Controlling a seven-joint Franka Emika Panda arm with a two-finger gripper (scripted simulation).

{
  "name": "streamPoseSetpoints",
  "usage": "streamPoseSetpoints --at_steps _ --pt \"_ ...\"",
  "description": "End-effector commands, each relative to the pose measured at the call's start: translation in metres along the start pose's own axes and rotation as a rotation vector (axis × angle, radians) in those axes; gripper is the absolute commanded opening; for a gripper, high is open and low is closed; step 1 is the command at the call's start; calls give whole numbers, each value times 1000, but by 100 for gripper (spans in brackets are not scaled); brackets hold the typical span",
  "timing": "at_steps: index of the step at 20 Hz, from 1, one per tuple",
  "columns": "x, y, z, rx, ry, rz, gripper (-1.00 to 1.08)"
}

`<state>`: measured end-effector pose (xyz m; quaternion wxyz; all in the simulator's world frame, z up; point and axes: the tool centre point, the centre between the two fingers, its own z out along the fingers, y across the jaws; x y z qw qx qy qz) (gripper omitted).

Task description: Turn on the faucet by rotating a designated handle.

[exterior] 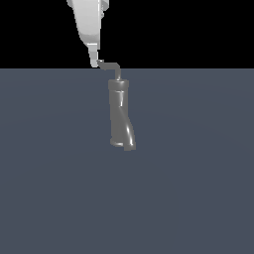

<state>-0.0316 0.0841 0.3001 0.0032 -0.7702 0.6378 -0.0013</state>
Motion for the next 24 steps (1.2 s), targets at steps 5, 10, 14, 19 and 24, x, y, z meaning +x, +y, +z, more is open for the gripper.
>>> streamPoseSetpoints --at_steps 5,10,14,19,24 --pt "23 21 0 -6 2 16 -100" --pt "40 19 0 -4 2 6 -100" --pt "67 23 0 -5 2 10 -100" --pt "100 27 0 -6 2 16 -100" --pt "81 16 0 -7 -1 -24 -100"
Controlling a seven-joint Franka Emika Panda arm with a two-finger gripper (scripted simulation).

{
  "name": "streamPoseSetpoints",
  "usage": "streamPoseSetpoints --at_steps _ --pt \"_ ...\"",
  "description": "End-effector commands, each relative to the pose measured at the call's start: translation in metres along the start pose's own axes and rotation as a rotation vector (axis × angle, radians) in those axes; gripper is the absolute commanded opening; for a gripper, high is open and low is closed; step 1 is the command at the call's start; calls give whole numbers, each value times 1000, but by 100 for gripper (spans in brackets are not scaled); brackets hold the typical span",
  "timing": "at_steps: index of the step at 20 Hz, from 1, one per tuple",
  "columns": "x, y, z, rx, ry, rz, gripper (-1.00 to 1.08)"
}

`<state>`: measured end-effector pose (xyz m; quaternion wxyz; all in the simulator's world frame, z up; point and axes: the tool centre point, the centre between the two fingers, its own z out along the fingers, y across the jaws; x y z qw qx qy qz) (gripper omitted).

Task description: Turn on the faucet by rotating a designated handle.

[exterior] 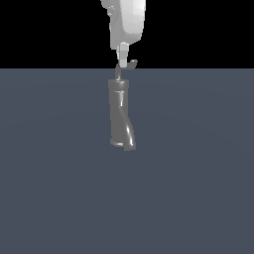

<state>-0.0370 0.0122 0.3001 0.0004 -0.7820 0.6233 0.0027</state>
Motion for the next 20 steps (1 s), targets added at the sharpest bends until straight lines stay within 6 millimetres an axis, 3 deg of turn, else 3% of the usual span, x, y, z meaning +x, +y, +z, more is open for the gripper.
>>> streamPoseSetpoints --at_steps 1,20 --pt "15 -4 0 3 2 16 -100" --pt "87 -38 -1 3 5 50 -100"
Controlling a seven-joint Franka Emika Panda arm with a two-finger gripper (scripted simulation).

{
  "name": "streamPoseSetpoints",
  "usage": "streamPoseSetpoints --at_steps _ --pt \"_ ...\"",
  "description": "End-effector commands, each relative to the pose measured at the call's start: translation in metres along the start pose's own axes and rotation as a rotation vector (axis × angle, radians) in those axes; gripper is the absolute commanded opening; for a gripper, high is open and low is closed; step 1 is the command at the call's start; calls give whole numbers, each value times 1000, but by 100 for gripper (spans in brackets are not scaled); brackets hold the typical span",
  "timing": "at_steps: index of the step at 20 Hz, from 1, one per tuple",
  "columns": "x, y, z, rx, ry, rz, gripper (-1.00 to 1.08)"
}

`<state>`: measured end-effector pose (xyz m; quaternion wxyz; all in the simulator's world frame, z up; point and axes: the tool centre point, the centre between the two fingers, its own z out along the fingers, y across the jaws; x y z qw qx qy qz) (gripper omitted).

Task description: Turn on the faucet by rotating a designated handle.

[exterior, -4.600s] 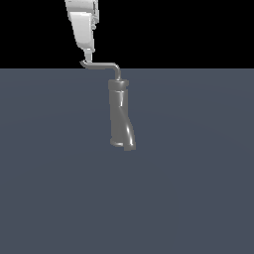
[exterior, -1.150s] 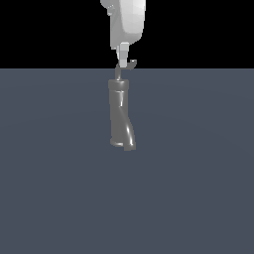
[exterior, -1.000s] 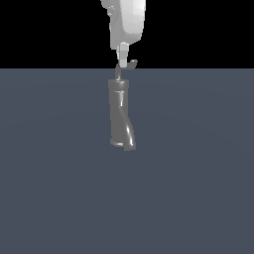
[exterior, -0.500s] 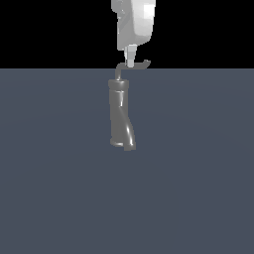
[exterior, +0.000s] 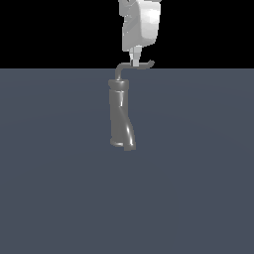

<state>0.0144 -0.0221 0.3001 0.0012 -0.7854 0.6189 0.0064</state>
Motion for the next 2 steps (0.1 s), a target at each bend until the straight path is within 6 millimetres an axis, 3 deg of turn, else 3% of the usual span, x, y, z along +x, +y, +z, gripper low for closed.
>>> streamPoseSetpoints --at_steps 1,2 --pt "45 3 -1 6 11 63 -100" --pt "45 3 -1 6 11 63 -100"
